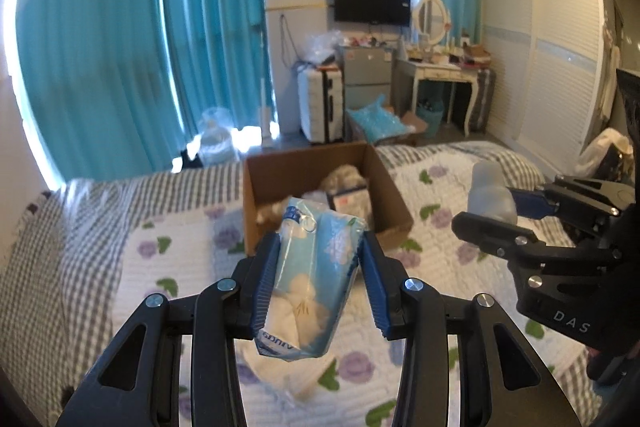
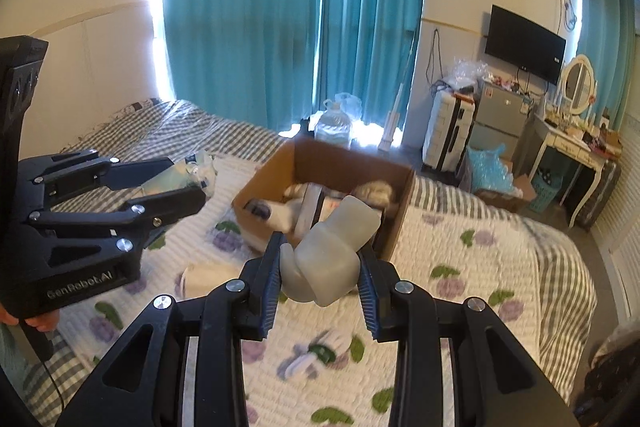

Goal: Organize soft objects
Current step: 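Move both items into the box and open both grippers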

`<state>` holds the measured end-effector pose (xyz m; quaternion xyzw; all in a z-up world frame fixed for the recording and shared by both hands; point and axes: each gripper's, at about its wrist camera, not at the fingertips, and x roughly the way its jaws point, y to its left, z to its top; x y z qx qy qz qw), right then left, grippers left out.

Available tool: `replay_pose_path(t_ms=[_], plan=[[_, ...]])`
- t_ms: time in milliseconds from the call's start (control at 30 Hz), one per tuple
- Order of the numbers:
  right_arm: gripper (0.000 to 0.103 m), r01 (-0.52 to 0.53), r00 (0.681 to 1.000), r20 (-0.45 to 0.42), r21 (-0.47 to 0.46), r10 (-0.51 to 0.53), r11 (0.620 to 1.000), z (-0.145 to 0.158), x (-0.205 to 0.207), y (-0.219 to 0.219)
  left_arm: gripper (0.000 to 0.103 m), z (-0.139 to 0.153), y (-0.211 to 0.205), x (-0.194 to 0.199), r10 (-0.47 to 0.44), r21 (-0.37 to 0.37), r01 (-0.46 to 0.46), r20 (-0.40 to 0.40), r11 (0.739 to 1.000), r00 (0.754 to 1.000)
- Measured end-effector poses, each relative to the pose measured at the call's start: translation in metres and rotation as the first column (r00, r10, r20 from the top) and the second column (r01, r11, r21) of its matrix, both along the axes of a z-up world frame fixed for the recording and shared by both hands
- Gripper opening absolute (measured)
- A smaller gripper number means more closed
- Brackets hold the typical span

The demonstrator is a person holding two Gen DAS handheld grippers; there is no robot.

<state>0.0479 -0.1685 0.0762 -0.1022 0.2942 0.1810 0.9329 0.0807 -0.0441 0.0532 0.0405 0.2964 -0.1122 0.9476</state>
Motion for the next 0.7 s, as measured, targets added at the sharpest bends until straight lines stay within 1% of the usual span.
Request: replay_pose_path(t_ms=[233,333,567,700], plan=[[0.034,0.006,0.999,0.040,-0.018,-0.005,1.000,0.014,0.047,0.006,0.040,0.008,-0.004,0.042,0.004,0.027,-0.005,0.043,1.000,0.999],[0.034,0.003,0.999,0.051,-0.030,-0.002,1.000,0.015,0.070,0.009,0.040,0.009,0.000,0.066,0.015,0.017,-0.016,0.054,1.000,0.998],[0.034,0.004,0.999,0.043,-0.052,-0.001,0.999,-0.001,0.129,0.018,0.040,-0.003,0.002,0.122,0.044,0.049,-0.047,0.056,0.998,0.997],[0.034,0.000,1.000,0.025,-0.059,0.002,0.998,-0.013,0.157,0.022,0.040,-0.018,0.005,0.151,0.052,0.068,-0.055,0.041,0.996,0.998]])
